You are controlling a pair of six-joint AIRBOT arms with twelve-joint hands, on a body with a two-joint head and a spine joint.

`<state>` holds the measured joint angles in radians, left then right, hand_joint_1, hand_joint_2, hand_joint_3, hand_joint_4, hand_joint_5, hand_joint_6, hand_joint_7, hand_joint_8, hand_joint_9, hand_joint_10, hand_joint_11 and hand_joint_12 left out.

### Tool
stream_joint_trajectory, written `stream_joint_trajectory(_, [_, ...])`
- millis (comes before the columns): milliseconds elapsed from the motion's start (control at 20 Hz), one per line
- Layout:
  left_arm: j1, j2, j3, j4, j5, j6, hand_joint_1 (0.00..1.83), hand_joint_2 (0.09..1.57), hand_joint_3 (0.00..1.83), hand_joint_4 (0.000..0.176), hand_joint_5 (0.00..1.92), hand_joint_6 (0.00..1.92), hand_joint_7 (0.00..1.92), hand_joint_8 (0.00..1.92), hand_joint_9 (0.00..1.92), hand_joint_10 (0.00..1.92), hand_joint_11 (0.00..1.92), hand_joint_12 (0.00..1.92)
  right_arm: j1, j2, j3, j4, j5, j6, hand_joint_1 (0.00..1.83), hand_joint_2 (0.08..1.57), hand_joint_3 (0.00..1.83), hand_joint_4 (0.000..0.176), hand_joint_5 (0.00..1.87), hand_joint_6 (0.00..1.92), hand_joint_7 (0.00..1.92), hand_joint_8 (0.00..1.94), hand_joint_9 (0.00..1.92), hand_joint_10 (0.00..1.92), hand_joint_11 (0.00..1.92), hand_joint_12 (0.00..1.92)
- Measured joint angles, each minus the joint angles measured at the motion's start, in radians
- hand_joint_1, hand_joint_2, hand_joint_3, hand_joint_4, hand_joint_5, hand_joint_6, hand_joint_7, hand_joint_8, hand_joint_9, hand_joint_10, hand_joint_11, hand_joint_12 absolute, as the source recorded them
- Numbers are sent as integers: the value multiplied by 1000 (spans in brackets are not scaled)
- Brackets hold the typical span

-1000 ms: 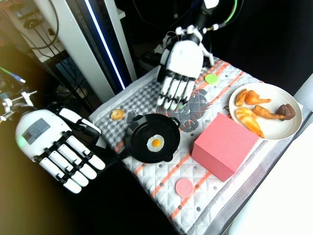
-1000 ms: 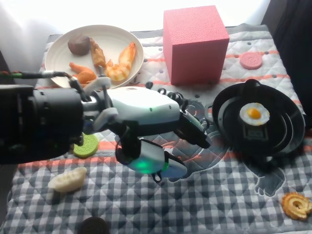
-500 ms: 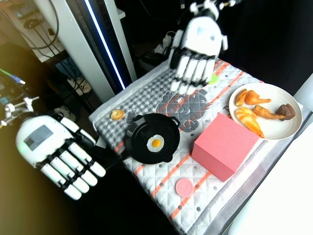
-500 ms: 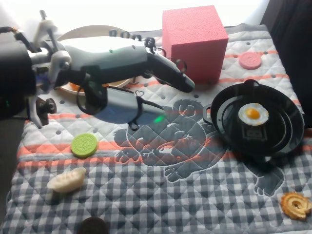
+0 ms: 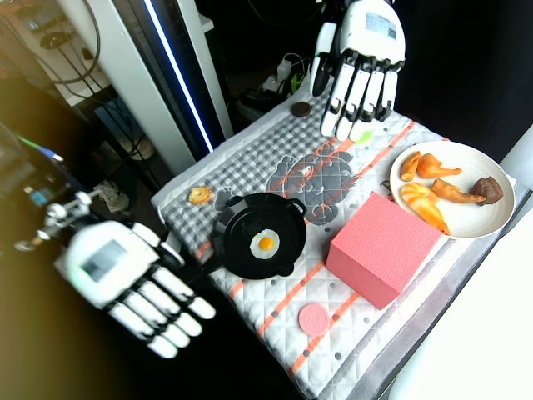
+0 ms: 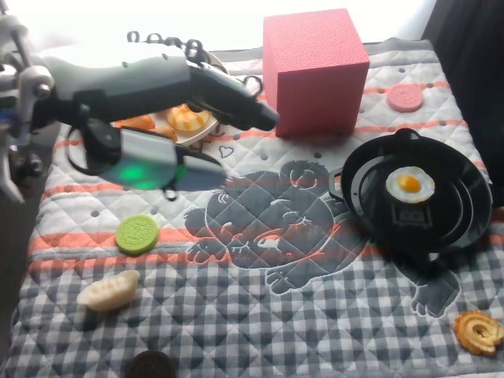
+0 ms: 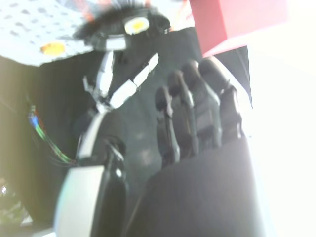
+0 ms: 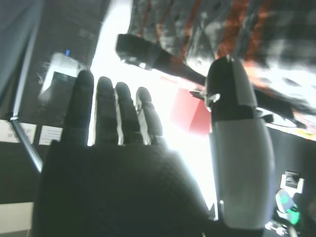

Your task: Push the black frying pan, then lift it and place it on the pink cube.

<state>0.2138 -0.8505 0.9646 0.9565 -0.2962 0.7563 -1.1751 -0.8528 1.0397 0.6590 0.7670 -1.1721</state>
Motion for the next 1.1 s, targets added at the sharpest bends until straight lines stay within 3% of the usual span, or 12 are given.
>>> stream_joint_trajectory(50, [0, 4, 0, -3, 5, 0, 763, 1217, 0, 17, 504, 104, 522, 4, 332, 467, 0, 1496, 18, -19, 20, 0, -33, 0, 901, 1137, 3, 0, 258, 58, 226, 23, 176, 43, 0, 703])
stream_joint_trajectory(100, [0, 5, 0, -4, 5, 0, 763, 1217, 0, 17, 504, 104, 522, 4, 332, 467, 0, 1496, 27, -28, 27, -1, -44, 0, 901, 1137, 3, 0, 258, 58, 226, 23, 176, 43, 0, 703])
stream_joint_trajectory(150, [0, 6, 0, -11, 3, 0, 770, 1222, 2, 12, 497, 104, 527, 5, 346, 448, 0, 1493, 39, -42, 42, 0, -62, -1, 937, 1153, 2, 6, 279, 783, 478, 259, 282, 504, 0, 1339])
stream_joint_trajectory(200, [0, 6, -1, -14, 2, 0, 759, 1231, 4, 21, 481, 97, 499, 1, 318, 412, 0, 1439, 45, -50, 50, -3, -69, 0, 1080, 1252, 79, 0, 456, 1463, 693, 1290, 705, 1526, 663, 1805])
stream_joint_trajectory(250, [0, 8, -2, -27, 2, 3, 768, 1233, 3, 15, 476, 95, 502, 4, 331, 412, 0, 1440, 51, -58, 58, -2, -76, 0, 1209, 1205, 46, 0, 531, 1829, 891, 1811, 1051, 1842, 1108, 1898])
stream_joint_trajectory(350, [0, 16, -2, -59, -1, 25, 663, 1270, 12, 38, 435, 78, 426, 0, 267, 369, 0, 1374, 63, -70, 64, 0, -87, 0, 1424, 1204, 18, 0, 1122, 1917, 1318, 1936, 1433, 1918, 1518, 1920])
stream_joint_trajectory(450, [3, 22, -2, -87, 0, 37, 614, 1293, 16, 49, 431, 78, 409, 0, 245, 344, 0, 1353, 63, -78, 70, 3, -98, 0, 1557, 1183, 5, 0, 1357, 1921, 1499, 1941, 1569, 1921, 1607, 1921])
stream_joint_trajectory(600, [32, 24, -2, -183, -7, 114, 673, 1285, 2, 38, 453, 96, 456, 16, 277, 354, 0, 1391, 64, -78, 71, 0, -90, 0, 1579, 1221, 22, 0, 1410, 1921, 1590, 1941, 1664, 1921, 1670, 1921])
stream_joint_trajectory(800, [70, 51, -2, -298, -15, 187, 541, 1328, 1, 72, 272, 431, 438, 0, 206, 452, 0, 1276, 64, -76, 55, 8, -32, -1, 1489, 1293, 46, 0, 1363, 1921, 1597, 1941, 1687, 1921, 1648, 1921])
stream_joint_trajectory(900, [77, 52, -2, -342, -15, 208, 480, 1337, 2, 47, 267, 450, 440, 5, 213, 469, 0, 1311, 64, -76, 29, 3, 16, -1, 1421, 1319, 47, 0, 1365, 1921, 1623, 1941, 1707, 1921, 1682, 1921])
stream_joint_trajectory(1000, [102, 60, -2, -394, -39, 244, 425, 1338, 2, 58, 273, 432, 451, 7, 203, 473, 0, 1196, 64, -76, 8, 1, 68, -4, 1345, 1354, 49, 0, 1332, 1921, 1617, 1941, 1708, 1921, 1706, 1921])
stream_joint_trajectory(1100, [146, 79, -3, -481, -57, 290, 527, 1293, 0, 37, 362, 288, 438, 0, 231, 411, 0, 1214, 62, -66, -31, 6, 179, -1, 1368, 1354, 21, 0, 1262, 1921, 1573, 1941, 1672, 1921, 1679, 1921])
